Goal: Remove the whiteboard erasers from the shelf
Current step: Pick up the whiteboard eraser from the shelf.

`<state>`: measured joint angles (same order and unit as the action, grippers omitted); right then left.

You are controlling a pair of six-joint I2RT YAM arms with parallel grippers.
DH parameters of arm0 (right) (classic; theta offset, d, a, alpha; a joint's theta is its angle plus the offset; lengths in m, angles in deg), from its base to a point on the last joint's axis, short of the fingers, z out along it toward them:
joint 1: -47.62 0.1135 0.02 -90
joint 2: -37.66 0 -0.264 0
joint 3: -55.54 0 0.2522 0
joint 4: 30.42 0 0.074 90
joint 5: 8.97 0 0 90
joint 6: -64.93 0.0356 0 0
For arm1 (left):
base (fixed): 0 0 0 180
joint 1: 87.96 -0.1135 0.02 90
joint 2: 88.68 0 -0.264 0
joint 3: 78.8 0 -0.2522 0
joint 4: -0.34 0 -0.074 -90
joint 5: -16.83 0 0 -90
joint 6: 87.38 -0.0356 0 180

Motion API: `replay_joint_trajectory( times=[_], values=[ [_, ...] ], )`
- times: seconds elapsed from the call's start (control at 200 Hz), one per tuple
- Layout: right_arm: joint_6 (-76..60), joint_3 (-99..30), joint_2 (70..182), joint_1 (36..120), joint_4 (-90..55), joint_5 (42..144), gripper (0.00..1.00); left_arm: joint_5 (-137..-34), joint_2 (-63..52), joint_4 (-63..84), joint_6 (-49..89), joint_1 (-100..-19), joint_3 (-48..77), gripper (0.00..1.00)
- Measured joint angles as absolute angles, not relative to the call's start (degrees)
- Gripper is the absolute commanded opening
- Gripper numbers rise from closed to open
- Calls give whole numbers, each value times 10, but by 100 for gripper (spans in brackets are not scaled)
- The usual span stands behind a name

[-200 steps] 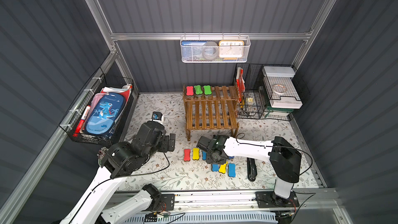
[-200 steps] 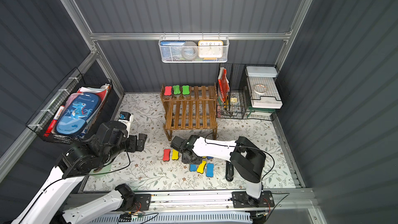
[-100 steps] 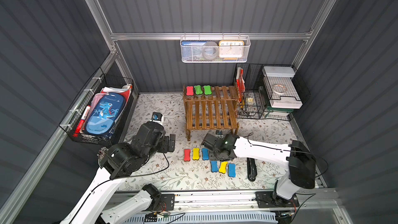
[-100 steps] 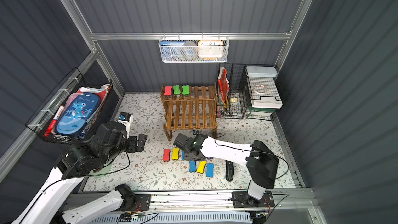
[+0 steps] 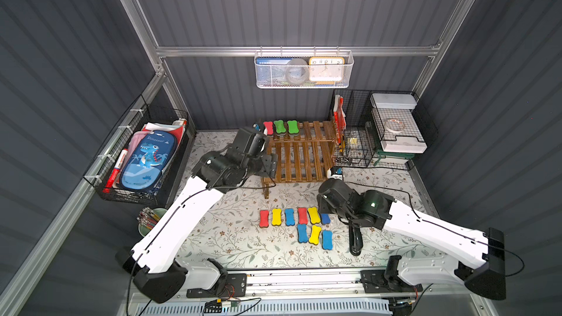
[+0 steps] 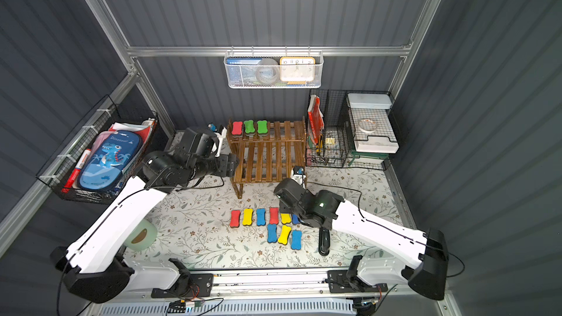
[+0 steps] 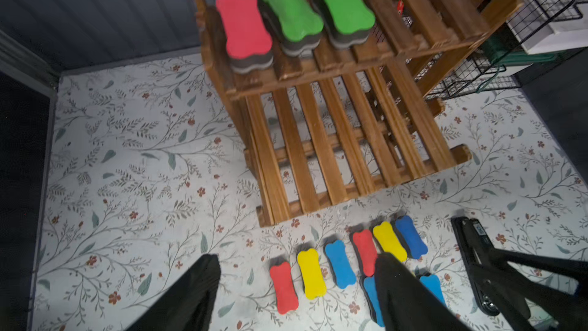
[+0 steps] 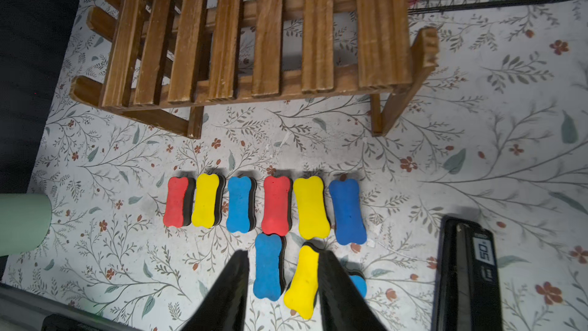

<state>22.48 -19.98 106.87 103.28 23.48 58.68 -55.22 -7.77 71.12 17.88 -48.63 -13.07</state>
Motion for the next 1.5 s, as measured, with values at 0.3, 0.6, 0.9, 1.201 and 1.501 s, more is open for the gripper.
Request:
replay_joint_trajectory(
  times=[0.3,0.6,0.9,1.201,1.501],
  values=[
    [202,-168,1027,998,232,596,40,-531,188,749,172,-473,-464,68],
    [188,-120,982,954,218,630,40,-490,340,810,172,-467,-615,67],
    [182,-94,951,926,202,663,40,-471,343,778,171,-465,-607,67],
    [177,-76,930,910,200,678,40,-445,347,751,166,-459,-607,65],
    [177,-71,928,899,195,687,41,-431,368,743,158,-459,-607,63]
  ],
)
